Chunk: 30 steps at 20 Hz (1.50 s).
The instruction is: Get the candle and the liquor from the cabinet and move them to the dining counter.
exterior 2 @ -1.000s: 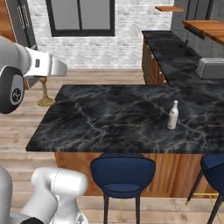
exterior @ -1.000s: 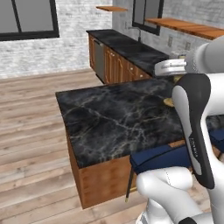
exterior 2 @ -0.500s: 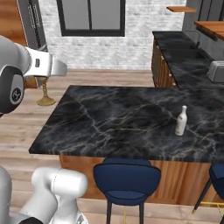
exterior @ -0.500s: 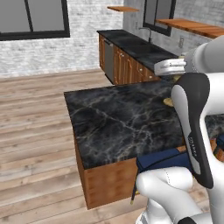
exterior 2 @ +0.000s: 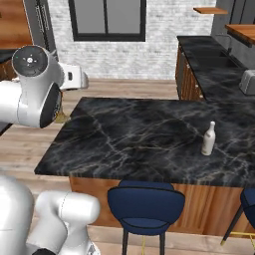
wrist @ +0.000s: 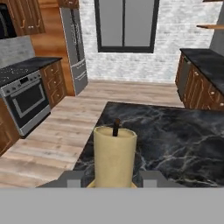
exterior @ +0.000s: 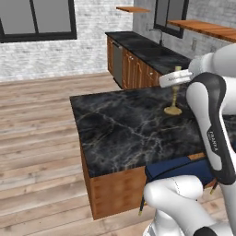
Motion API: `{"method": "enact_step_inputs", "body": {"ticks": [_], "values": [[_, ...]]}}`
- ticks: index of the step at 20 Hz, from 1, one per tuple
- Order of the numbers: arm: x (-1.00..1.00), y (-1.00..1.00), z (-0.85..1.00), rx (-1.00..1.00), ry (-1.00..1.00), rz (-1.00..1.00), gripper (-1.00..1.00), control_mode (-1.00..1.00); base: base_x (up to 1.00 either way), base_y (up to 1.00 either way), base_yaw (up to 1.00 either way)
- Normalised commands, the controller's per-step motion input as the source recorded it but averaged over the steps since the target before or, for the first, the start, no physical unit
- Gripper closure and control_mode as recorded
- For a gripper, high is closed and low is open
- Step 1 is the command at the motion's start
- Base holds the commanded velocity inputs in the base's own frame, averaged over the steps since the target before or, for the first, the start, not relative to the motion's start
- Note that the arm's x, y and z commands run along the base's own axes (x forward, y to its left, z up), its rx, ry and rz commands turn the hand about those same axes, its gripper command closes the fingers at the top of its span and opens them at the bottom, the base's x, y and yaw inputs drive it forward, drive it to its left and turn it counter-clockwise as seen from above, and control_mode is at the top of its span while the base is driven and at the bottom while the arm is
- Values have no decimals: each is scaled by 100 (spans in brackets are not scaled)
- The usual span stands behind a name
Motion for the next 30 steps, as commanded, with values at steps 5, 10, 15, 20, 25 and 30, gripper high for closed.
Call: {"method": "enact_step_inputs", "body": {"ticks": [5, 10, 15, 20, 25, 30], "values": [[86, 1, -51, -3, 0, 22, 100, -100, 0, 0, 0], [76, 8, -48, -1, 0, 3, 100, -100, 0, 0, 0], [69, 3, -55, 0, -2, 4, 100, -100, 0, 0, 0], [59, 1, -58, 3, -11, 6, 100, -100, 0, 0, 0], [66, 4, -46, 1, -5, 0, 100, -100, 0, 0, 0], [59, 7, -4, 0, 9, 2, 100, -100, 0, 0, 0]]}}
